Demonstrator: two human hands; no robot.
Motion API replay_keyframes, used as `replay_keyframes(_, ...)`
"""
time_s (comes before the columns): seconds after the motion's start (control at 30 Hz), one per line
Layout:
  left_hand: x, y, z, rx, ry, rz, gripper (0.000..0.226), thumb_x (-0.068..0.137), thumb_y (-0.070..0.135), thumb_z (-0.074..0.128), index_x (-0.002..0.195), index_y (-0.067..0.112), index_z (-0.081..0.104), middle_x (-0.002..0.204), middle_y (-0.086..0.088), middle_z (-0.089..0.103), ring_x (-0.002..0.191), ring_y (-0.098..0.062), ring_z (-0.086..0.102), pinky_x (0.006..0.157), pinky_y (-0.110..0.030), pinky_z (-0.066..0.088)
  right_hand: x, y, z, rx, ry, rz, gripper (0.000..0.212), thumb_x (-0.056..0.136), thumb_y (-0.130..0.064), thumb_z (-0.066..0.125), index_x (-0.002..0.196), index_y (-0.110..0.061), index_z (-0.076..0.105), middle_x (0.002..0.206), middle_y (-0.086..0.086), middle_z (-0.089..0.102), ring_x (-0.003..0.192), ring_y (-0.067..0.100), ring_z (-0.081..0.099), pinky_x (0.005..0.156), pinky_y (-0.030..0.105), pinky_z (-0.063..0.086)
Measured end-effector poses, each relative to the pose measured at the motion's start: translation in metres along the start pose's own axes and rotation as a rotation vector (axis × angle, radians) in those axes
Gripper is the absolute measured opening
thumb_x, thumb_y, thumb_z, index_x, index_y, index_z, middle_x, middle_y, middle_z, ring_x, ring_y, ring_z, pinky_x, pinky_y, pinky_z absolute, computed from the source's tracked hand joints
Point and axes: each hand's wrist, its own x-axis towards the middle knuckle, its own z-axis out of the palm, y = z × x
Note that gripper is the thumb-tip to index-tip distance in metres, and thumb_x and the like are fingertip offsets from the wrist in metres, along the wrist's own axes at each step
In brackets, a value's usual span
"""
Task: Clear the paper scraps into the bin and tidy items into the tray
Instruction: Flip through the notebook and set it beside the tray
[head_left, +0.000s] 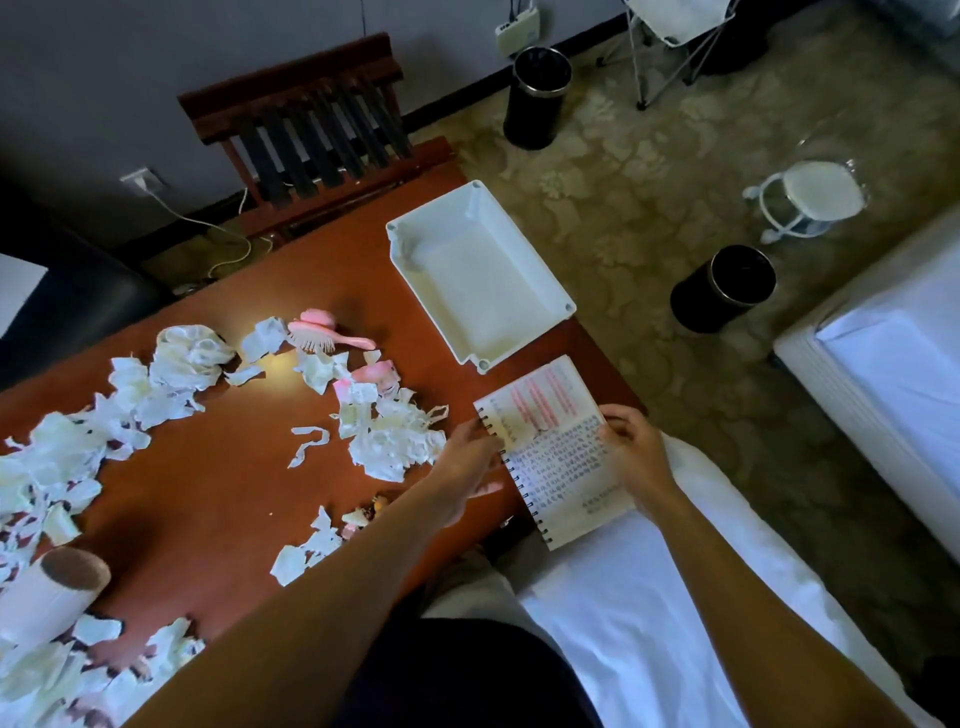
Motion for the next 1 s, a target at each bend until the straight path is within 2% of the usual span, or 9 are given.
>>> replay_keyframes(0.13,0.013,0.000,0.008,0.015,-0.004,-0.052,0.038,0.099,0.017,0.050,0.137,0.020,0.046,0.118,-0.002,0.064,0.107,-0.025,0.061,0.095,-0.045,0.050,0.017,0.009,0.001,-0.017,-0.010,0.008,0.019,0.099,-0.016,0.054,0.117,-0.022,0.059,0.109,-0.004,0.065,0.096,0.011,0.063,0.069,0.022,0.048)
replay_keyframes(0.23,0.027,0.001,0.013,0.012,-0.018,-0.068,0.039,0.099,0.016,0.050,0.137,0.019,0.045,0.123,-0.003,0.062,0.113,-0.027,0.059,0.098,-0.048,0.048,0.030,0.011,0.006,-0.046,-0.007,0.016,0.019,0.100,-0.016,0.053,0.117,-0.023,0.058,0.107,-0.008,0.063,0.096,0.008,0.062,0.071,0.022,0.049)
replay_keyframes(0.43,0.045,0.001,0.023,0.036,-0.037,-0.075,0.041,0.100,0.016,0.049,0.141,0.019,0.045,0.134,-0.001,0.056,0.124,-0.025,0.051,0.097,-0.043,0.047,0.056,0.017,0.008,-0.087,0.020,0.038,0.020,0.099,-0.016,0.053,0.117,-0.024,0.060,0.107,-0.006,0.066,0.098,0.013,0.064,0.083,0.034,0.056)
replay_keyframes(0.57,0.051,0.004,0.029,0.031,-0.030,-0.083,0.043,0.101,0.016,0.047,0.143,0.011,0.042,0.129,-0.001,0.051,0.121,-0.019,0.047,0.102,-0.040,0.045,0.071,0.021,0.010,-0.129,0.033,0.038,0.019,0.100,-0.019,0.053,0.116,-0.026,0.060,0.109,-0.005,0.066,0.098,0.014,0.064,0.085,0.037,0.057)
replay_keyframes(0.73,0.057,0.009,0.031,0.027,-0.003,-0.058,0.045,0.100,0.018,0.050,0.144,0.012,0.040,0.140,-0.005,0.048,0.121,-0.018,0.047,0.105,-0.041,0.044,0.086,0.019,0.013,-0.186,0.044,0.006,0.024,0.099,-0.025,0.051,0.122,-0.023,0.060,0.111,-0.003,0.067,0.097,0.015,0.065,0.082,0.038,0.058)
replay_keyframes(0.87,0.060,0.012,0.033,0.033,0.012,-0.048,0.047,0.099,0.019,0.051,0.144,0.014,0.040,0.146,-0.007,0.045,0.130,-0.021,0.045,0.106,-0.042,0.044,0.092,0.016,0.022,-0.208,0.021,-0.014,0.037,0.095,-0.023,0.057,0.132,-0.021,0.056,0.121,0.000,0.064,0.109,0.019,0.063,0.090,0.040,0.056)
replay_keyframes(1.0,0.063,0.015,0.032,0.038,0.026,-0.038,0.046,0.100,0.018,0.050,0.144,0.014,0.039,0.148,-0.007,0.043,0.131,-0.022,0.045,0.105,-0.041,0.044,0.095,0.012,0.030,-0.300,0.027,-0.046,0.054,0.093,-0.017,0.063,0.144,-0.016,0.045,0.142,0.005,0.048,0.130,0.023,0.047,0.104,0.039,0.045)
